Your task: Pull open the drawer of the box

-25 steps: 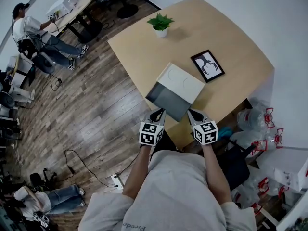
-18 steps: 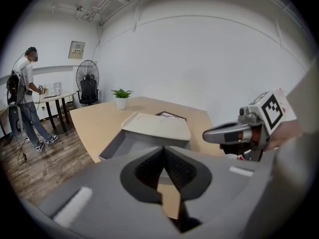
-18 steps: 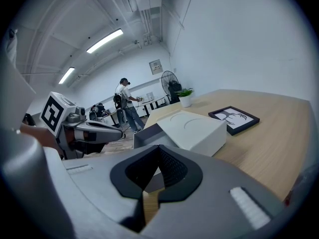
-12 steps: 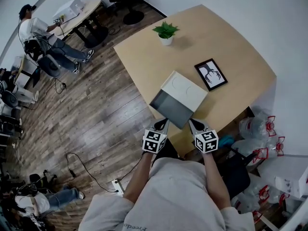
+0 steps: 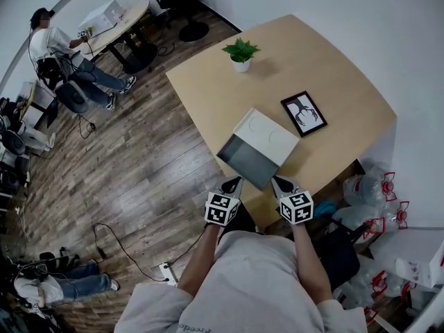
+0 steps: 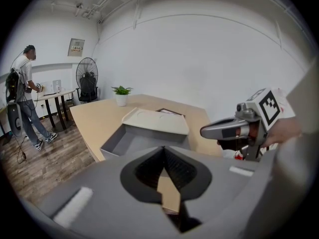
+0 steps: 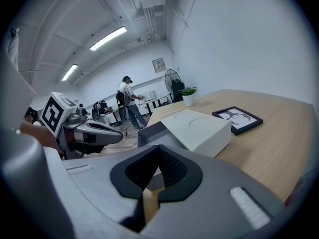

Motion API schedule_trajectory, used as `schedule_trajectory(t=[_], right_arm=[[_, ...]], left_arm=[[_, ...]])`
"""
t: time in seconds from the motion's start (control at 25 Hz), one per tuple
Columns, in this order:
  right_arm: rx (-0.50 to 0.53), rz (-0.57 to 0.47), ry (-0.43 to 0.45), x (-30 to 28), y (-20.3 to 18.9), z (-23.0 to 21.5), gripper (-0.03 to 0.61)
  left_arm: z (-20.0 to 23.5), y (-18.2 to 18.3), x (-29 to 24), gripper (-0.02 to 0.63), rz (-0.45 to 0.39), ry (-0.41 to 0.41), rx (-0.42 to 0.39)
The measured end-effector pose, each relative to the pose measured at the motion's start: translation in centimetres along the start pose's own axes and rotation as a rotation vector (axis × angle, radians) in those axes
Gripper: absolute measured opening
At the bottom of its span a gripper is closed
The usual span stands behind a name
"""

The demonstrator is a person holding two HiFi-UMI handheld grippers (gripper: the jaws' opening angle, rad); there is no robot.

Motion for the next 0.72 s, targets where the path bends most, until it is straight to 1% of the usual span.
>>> schedule_trajectory(t=[0.72], right_arm=[[0.024,0.019,0.005,0.27,-0.52,-0.05,0.002]], left_arm=[[-0.11,-0.66,0.28,0.054,0.001,-0.001,0.020]])
Point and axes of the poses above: the fingertips, and each gripper's own axes: x backward along the fingers, z to its left, y out of its top, the point moved 1 cm from there along x, backward along the fingers, and after that the axes turned 11 degrees about -z, right-handed, at the moved point
